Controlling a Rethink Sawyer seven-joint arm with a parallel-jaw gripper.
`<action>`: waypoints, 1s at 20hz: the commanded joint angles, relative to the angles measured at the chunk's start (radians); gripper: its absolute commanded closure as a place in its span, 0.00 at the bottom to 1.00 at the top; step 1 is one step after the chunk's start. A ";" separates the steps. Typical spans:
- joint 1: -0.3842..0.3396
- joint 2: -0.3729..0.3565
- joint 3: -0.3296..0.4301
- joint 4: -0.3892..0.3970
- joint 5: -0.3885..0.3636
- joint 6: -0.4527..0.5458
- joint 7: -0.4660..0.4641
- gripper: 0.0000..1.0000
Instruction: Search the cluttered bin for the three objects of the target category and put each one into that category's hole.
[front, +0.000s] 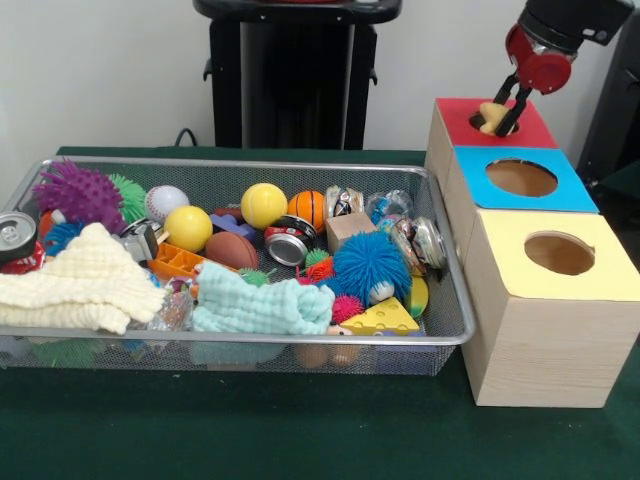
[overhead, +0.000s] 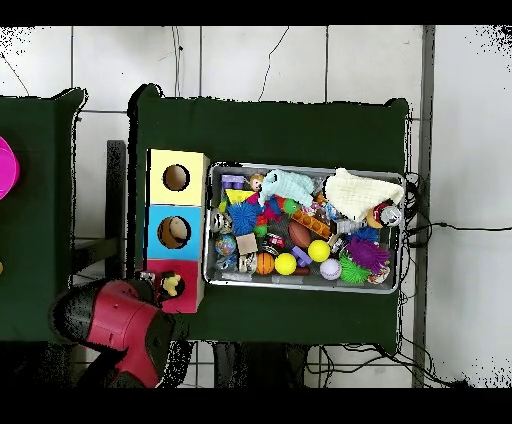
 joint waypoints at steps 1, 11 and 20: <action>-0.067 -0.009 0.288 -0.018 0.018 -0.234 -0.024 0.00; -0.096 -0.125 0.253 -0.011 -0.083 -0.072 -0.049 0.00; -0.139 -0.210 0.260 -0.011 -0.149 0.013 -0.043 0.00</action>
